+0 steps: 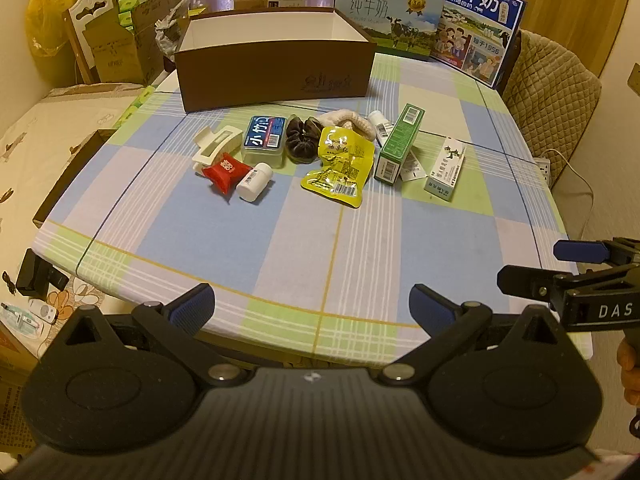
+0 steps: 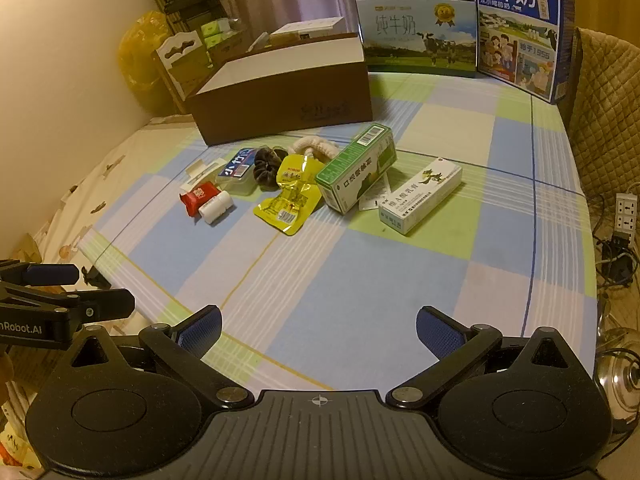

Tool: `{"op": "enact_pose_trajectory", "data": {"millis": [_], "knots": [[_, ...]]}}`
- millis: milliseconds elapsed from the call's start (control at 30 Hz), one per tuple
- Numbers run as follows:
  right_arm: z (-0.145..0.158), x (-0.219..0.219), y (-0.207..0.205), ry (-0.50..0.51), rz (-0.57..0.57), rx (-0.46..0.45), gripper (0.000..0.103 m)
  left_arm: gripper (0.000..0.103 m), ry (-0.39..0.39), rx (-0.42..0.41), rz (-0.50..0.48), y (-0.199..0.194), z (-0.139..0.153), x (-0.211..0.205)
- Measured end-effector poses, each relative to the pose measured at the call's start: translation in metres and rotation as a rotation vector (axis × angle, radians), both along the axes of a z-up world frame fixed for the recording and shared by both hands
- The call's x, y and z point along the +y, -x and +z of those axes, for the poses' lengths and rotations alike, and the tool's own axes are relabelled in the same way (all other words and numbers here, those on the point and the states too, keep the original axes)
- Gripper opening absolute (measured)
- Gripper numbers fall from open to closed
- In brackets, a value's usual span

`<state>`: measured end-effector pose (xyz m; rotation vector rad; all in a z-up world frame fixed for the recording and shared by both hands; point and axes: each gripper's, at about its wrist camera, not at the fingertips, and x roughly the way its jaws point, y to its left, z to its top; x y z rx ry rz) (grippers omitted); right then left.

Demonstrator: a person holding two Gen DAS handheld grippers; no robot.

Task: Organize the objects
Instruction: 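Move both tools toward the scattered items on the table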

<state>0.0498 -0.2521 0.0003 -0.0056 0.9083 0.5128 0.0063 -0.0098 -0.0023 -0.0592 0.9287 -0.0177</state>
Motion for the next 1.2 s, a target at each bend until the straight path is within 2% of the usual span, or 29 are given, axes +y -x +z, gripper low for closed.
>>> {"op": "enact_pose_trajectory", "data": {"millis": [1200], "knots": [[-0.002,0.002,-0.013,0.003,0.038,0.003,0.101,0.102,0.004,0.002,0.044,-0.013,-0.003,-0.002]]}}
